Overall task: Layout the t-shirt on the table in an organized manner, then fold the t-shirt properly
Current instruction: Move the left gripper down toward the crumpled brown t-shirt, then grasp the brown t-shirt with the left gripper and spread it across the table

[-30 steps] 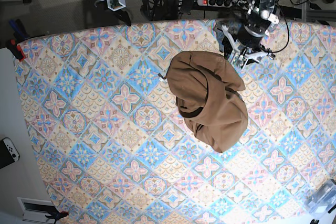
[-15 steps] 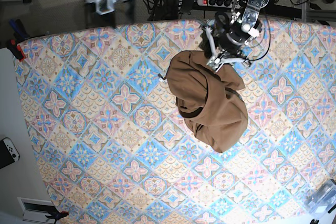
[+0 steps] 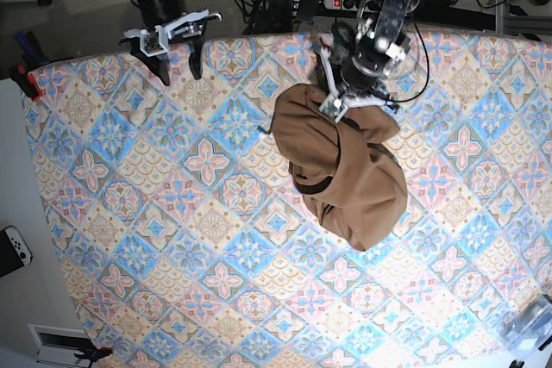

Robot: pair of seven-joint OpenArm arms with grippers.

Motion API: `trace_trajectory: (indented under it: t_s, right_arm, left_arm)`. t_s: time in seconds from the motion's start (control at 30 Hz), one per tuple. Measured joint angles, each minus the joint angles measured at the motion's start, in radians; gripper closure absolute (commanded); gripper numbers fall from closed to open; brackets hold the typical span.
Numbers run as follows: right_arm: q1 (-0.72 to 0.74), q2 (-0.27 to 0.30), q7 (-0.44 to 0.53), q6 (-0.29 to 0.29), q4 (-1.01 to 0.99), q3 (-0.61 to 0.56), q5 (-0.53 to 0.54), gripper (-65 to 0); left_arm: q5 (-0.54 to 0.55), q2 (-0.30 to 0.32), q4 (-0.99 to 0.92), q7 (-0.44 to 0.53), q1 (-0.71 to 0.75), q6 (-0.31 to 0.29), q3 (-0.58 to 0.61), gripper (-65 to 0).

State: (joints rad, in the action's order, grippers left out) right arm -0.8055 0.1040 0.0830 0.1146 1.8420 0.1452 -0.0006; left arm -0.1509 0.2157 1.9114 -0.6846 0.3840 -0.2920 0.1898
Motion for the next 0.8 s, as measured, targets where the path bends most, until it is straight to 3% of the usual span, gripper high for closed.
trace_trajectory:
  t_s: [0.17,0.27,0.4,0.53,0.63,0.8]
  right_arm:
    - [-0.003,0.001,-0.003,-0.002,-0.045,-0.003,0.000,-33.0]
    - [-0.002,0.001,0.003,-0.002,-0.071,-0.003,0.002,-33.0]
    - [-0.003,0.002,0.000,-0.002,-0.104,-0.002,0.000,-33.0]
    - [-0.002,0.000,-0.003,-0.002,-0.121,-0.003,0.001,-33.0]
    - [-0.002,0.001,-0.002,-0.002,-0.122,-0.003,0.001,-33.0]
    - [0.000,0.003,-0.002,-0.002,-0.126,-0.001,0.000,-33.0]
  left_arm:
    - [0.006,-0.025,0.166,-0.030,-0.018,-0.001,0.026,0.0]
    - [-0.006,-0.038,0.174,-0.123,-0.078,0.001,0.077,0.0]
    - [-0.008,-0.087,0.183,-0.139,-0.142,0.000,0.074,0.0]
    - [-0.010,-0.095,0.183,-0.179,-0.277,0.003,0.116,0.0]
    - [-0.003,-0.095,0.185,-0.278,-0.400,-0.005,0.176,0.0]
    - [-0.009,-0.187,0.166,-0.343,-0.570,0.003,0.235,0.0]
